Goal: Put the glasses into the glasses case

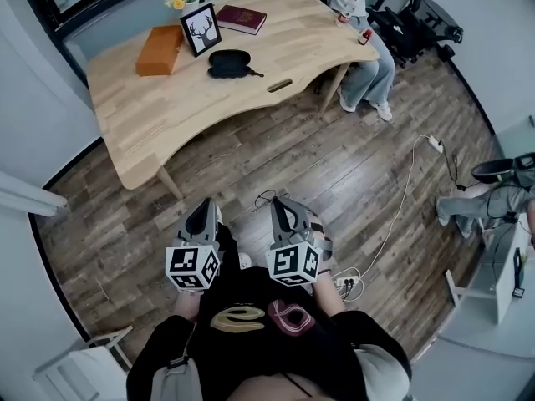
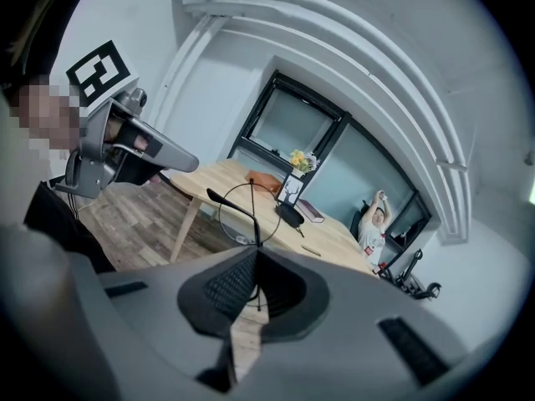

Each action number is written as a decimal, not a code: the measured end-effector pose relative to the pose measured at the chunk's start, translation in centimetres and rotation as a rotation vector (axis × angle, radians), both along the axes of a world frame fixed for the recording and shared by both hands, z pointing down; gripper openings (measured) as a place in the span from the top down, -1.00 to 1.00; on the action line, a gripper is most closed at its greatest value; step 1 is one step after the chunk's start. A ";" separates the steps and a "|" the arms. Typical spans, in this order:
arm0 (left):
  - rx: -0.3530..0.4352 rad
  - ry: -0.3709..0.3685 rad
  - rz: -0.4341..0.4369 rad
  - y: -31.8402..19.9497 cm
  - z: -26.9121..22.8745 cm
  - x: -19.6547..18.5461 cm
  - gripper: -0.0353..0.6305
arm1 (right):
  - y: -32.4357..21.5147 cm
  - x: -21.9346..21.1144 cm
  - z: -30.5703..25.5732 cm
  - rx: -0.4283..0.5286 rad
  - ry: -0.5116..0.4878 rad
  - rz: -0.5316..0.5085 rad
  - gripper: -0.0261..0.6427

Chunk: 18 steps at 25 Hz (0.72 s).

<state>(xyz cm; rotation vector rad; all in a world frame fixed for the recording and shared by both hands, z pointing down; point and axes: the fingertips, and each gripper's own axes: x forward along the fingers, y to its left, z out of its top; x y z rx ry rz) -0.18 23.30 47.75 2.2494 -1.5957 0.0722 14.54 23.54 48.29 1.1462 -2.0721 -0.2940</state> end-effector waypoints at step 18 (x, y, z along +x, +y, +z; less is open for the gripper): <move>0.005 0.003 0.096 -15.0 0.3 -3.3 0.84 | -14.5 -3.9 0.0 -0.019 0.060 0.045 0.89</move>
